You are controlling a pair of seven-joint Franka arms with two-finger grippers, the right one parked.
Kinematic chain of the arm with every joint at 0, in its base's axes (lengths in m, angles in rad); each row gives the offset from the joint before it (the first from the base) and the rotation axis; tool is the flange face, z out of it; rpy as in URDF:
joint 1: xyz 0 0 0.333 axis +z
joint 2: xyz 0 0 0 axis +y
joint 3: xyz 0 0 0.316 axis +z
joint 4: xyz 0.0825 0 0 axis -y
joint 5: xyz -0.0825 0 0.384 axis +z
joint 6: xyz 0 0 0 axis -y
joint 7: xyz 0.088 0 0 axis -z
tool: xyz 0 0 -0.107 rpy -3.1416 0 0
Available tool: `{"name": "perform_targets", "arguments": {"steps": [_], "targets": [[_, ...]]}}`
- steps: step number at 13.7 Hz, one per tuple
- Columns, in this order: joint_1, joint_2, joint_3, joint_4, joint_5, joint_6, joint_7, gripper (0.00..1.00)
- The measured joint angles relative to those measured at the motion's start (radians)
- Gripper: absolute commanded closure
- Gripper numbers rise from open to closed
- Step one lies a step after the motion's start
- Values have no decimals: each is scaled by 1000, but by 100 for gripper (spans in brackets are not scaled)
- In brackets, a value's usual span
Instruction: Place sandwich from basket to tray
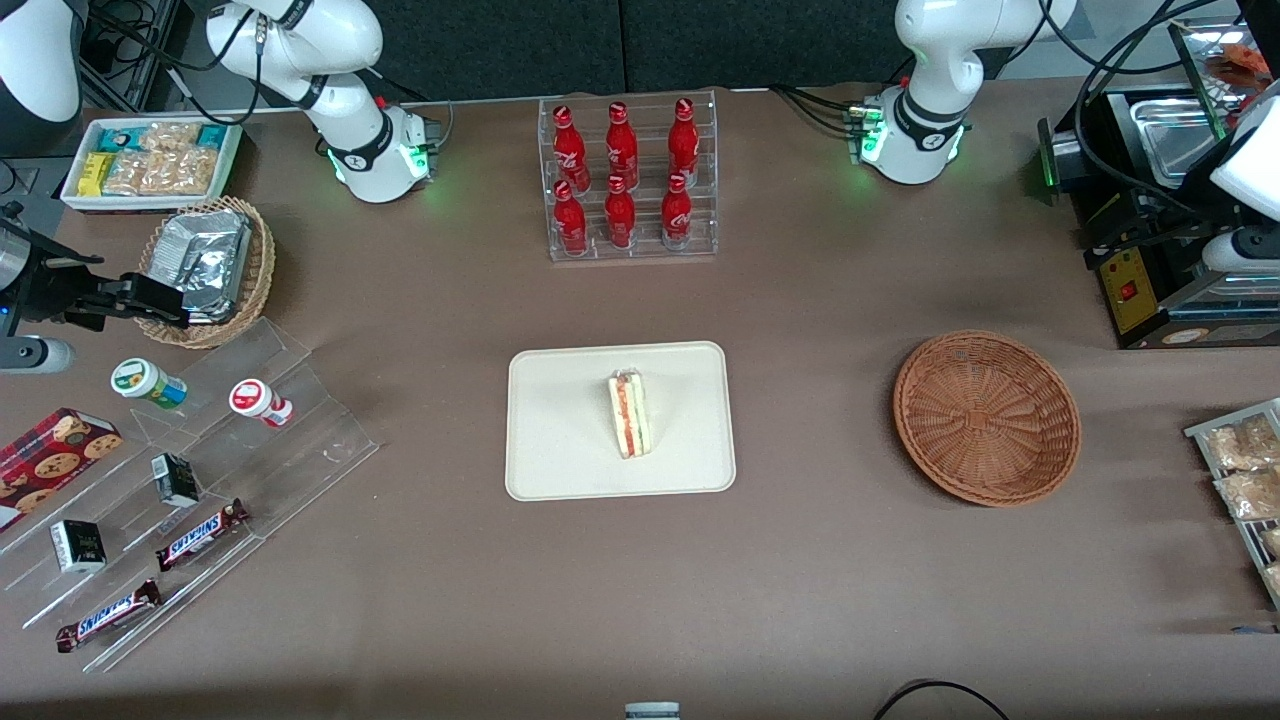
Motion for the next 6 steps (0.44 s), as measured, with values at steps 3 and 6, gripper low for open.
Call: {"name": "perform_targets", "arguments": {"steps": [3, 6], "targets": [[0, 15, -12, 18, 22, -7, 0, 0], [-1, 17, -25, 24, 26, -8, 0, 0]]}}
